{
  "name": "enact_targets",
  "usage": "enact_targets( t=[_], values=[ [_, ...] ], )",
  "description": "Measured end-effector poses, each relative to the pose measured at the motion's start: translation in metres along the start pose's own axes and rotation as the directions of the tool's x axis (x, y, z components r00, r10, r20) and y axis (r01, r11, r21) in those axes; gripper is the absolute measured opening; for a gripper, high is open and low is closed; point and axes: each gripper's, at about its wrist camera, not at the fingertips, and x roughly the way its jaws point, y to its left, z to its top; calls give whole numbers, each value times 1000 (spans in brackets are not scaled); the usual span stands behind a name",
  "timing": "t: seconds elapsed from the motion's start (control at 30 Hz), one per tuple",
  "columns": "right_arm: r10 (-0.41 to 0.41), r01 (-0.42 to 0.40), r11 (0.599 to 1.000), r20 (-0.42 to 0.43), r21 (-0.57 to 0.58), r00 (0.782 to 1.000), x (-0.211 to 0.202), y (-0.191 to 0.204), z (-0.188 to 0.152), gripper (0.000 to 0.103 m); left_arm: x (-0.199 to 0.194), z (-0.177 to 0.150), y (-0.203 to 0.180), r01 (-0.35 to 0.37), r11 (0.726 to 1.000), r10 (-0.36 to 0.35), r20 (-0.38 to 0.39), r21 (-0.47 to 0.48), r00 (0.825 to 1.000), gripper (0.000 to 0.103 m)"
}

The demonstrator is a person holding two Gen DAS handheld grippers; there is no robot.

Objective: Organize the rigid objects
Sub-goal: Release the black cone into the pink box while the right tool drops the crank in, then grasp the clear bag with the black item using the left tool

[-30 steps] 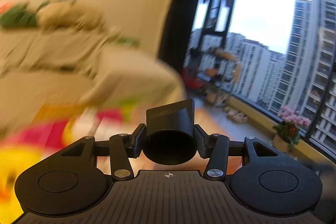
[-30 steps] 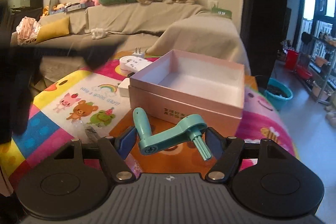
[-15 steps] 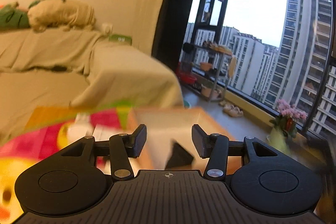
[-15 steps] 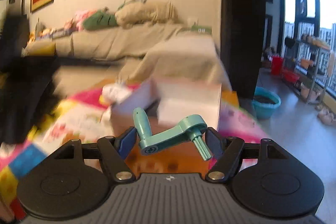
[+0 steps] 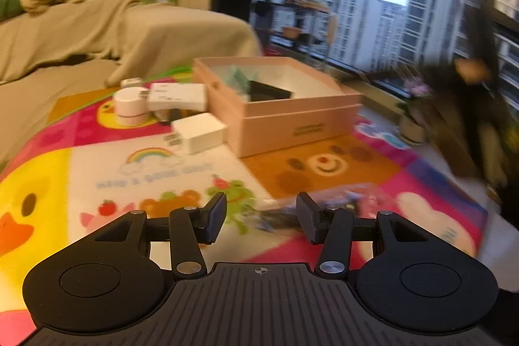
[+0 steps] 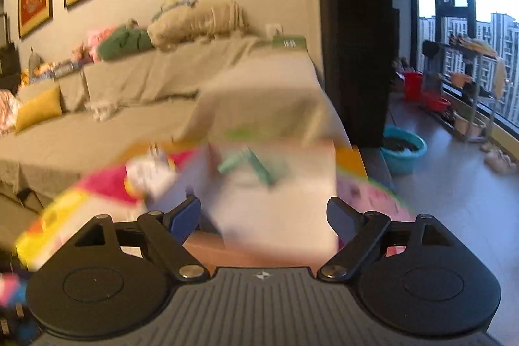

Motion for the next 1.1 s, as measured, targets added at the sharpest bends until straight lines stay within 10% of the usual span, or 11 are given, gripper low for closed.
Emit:
enact_targets(
  t=[0.3, 0.57, 0.83, 1.1],
  values=[
    [23, -32, 995, -91, -93, 996, -2, 23, -72, 85, 60, 67, 60, -150, 929, 184, 69, -338, 981, 51],
    [37, -40, 999, -109, -29, 993, 0, 14, -70, 85, 133, 117, 100, -232, 807, 243, -54, -543, 969, 52],
    [29, -22, 999, -163, 47, 986, 10, 4, -71, 85, 182, 140, 107, -281, 833, 258, -115, -476, 959, 63],
    [26, -19, 999, -175, 45, 984, 10, 4, -72, 85, 192, 132, 107, -217, 899, 169, -156, -379, 973, 49]
  ],
)
